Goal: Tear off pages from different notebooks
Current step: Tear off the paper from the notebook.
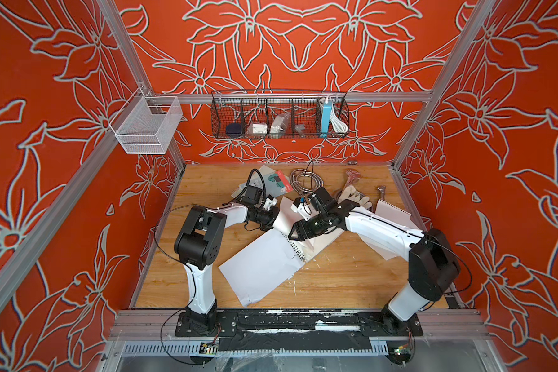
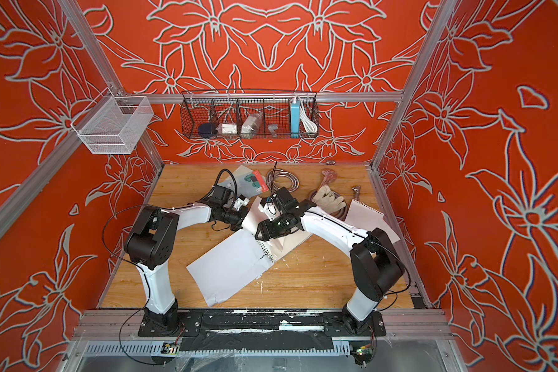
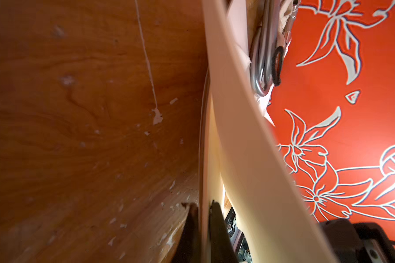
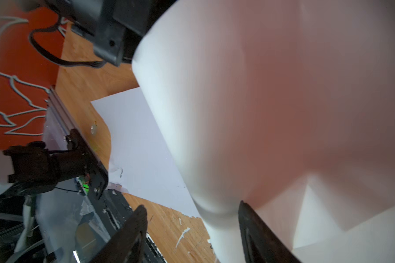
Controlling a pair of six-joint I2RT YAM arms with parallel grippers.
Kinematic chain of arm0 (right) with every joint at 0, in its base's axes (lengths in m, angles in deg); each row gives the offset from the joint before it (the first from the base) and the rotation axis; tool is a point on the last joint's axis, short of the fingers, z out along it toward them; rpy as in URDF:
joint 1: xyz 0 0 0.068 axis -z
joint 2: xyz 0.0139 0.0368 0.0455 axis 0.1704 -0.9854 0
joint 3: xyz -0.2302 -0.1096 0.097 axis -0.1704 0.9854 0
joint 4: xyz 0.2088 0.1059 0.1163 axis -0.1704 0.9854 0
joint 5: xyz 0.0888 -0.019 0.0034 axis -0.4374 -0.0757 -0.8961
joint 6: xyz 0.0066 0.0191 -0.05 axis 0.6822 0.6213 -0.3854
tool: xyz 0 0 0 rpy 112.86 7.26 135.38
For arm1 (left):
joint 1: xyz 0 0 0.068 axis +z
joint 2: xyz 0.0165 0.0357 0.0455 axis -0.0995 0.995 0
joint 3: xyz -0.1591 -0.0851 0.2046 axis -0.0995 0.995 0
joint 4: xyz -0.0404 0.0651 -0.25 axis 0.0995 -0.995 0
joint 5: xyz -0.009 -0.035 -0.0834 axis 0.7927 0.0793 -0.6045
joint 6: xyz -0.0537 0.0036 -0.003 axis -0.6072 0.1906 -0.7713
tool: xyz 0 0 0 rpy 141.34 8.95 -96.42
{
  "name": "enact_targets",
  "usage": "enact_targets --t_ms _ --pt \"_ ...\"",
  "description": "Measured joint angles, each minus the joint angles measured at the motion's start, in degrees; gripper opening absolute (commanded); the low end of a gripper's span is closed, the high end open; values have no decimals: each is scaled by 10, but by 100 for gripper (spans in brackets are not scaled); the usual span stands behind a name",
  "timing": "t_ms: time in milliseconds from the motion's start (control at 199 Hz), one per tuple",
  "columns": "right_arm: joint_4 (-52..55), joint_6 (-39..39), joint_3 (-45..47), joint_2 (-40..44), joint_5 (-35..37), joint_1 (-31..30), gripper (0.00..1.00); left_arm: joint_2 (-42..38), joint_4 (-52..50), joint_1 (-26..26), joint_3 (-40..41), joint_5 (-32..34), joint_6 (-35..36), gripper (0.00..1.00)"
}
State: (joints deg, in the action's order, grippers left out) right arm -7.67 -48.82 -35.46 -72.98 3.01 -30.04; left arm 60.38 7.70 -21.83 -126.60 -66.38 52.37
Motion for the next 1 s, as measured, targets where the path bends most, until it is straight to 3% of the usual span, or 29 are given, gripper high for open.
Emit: enact_targets --t_ms 181,572,612,707,763,1004 --pt "3 -29 -22 -11 58 0 68 0 -5 -7 1 -4 0 0" --pt "-13 -55 -57 -65 46 -44 66 0 -22 -19 -12 -7 1 0" --pt "-13 -56 -60 -73 46 -48 61 0 -23 -20 -15 -7 1 0" --pt "-12 -58 -67 -89 50 -51 17 0 -26 -21 -16 -7 3 0" --pt "-10 -57 -70 -91 54 -51 3 0 -32 -21 -16 -4 8 0" --pt "-6 -50 -74 -91 57 -47 0 4 -34 -21 -16 -7 12 0"
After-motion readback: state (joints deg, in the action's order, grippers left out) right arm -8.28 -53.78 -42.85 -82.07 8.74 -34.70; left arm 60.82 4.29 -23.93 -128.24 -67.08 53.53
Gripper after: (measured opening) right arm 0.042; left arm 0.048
